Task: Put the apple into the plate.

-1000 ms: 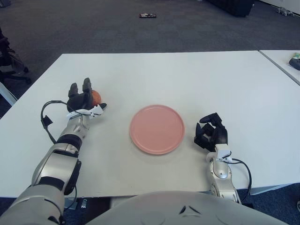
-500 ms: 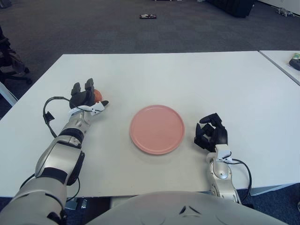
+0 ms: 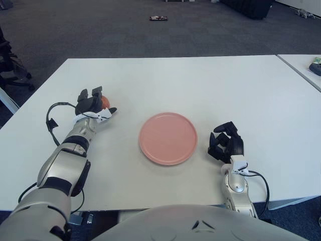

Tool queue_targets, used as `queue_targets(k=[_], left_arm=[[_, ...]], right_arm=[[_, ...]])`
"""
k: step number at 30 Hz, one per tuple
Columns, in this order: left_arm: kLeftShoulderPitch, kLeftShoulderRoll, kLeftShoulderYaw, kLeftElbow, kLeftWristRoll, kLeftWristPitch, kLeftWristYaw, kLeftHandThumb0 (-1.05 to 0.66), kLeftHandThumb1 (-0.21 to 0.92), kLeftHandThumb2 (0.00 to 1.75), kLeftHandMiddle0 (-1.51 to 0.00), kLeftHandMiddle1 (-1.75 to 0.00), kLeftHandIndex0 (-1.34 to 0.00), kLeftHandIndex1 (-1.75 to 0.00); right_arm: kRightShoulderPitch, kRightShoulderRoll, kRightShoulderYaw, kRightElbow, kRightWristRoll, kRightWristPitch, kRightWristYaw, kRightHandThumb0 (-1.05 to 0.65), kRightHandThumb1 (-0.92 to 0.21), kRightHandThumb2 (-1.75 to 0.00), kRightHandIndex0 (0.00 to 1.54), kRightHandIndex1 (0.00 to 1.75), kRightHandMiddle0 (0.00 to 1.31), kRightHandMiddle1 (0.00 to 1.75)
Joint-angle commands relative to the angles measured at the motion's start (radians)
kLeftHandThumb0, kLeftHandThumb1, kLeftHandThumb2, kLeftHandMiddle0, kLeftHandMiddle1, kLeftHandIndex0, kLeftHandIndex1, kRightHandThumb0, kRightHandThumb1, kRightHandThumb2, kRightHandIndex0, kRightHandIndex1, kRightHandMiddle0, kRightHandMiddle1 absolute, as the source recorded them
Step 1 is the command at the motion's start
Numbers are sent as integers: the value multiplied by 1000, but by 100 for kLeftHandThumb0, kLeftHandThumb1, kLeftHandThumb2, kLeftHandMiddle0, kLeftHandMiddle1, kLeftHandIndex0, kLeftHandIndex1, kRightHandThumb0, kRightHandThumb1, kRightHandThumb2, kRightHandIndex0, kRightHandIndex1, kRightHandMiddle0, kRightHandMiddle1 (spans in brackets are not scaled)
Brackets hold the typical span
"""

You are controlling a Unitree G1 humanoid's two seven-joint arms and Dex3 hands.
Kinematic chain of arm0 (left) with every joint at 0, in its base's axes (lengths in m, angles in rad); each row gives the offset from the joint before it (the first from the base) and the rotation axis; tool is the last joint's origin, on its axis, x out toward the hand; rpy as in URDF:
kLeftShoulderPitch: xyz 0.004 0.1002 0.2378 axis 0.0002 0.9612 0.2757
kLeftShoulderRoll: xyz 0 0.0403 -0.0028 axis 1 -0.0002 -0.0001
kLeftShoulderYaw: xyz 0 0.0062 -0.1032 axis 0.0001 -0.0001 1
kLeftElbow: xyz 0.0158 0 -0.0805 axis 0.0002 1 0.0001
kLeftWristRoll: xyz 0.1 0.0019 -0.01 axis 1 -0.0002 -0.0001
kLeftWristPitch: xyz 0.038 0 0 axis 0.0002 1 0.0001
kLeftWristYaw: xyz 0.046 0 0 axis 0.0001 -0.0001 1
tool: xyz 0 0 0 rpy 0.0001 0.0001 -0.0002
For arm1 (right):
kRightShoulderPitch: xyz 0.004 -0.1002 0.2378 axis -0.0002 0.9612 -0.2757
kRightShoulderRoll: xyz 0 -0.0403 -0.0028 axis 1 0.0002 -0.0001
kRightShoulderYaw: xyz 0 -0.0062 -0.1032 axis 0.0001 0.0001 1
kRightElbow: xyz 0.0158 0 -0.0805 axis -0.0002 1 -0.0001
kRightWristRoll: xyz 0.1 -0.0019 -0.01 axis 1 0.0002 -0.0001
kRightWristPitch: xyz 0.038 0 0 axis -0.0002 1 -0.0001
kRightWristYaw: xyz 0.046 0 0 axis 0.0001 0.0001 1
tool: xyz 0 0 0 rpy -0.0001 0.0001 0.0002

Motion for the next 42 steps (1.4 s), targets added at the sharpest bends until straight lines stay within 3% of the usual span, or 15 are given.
queue_targets(k=[1,3,5,8,11,14,17,21,42], left_arm=[[43,-19,-18,23,-4,6,-35,-93,81,54,0,-86,0,-100],[45,-20,-19,20,-7,3,-32,-92,79,57,0,-99,0,-106],[46,-21,-19,17,-10,-1,-31,-83,64,75,-5,-124,-5,-138],[48,-20,-18,15,-16,-6,-38,-73,48,94,-12,-145,-14,-163],[48,-20,-20,15,-20,-8,-45,-66,40,103,-19,-158,-24,-171],[48,-21,-25,15,-22,-2,-54,-53,37,118,-40,-169,-46,-173],[46,-22,-34,17,-18,7,-57,-18,18,142,-65,-166,-55,-174],[46,-23,-45,16,-16,11,-50,-4,7,155,-81,-161,-61,-175],[57,-38,-9,16,-85,-13,-33,0,0,162,-90,-158,-63,-175]], right_arm=[[-2,7,-6,9,2,-8,1,-43,-49,-111,88,172,47,175],[-3,7,-6,9,0,-6,0,-43,-49,-111,88,172,48,175],[-4,7,-6,9,-1,-4,-1,-43,-49,-111,89,172,48,175],[-4,8,-7,8,-1,0,-2,-43,-48,-112,89,172,48,175],[-5,8,-7,7,-1,3,-3,-43,-48,-112,89,172,48,175],[-5,8,-8,7,2,1,0,-43,-48,-112,89,172,48,175],[-6,7,-9,8,3,0,0,-43,-49,-111,89,171,48,175],[-7,8,-10,7,2,3,-1,-42,-49,-111,89,171,47,175],[-12,8,-13,14,7,-3,0,-42,-50,-109,89,170,46,175]])
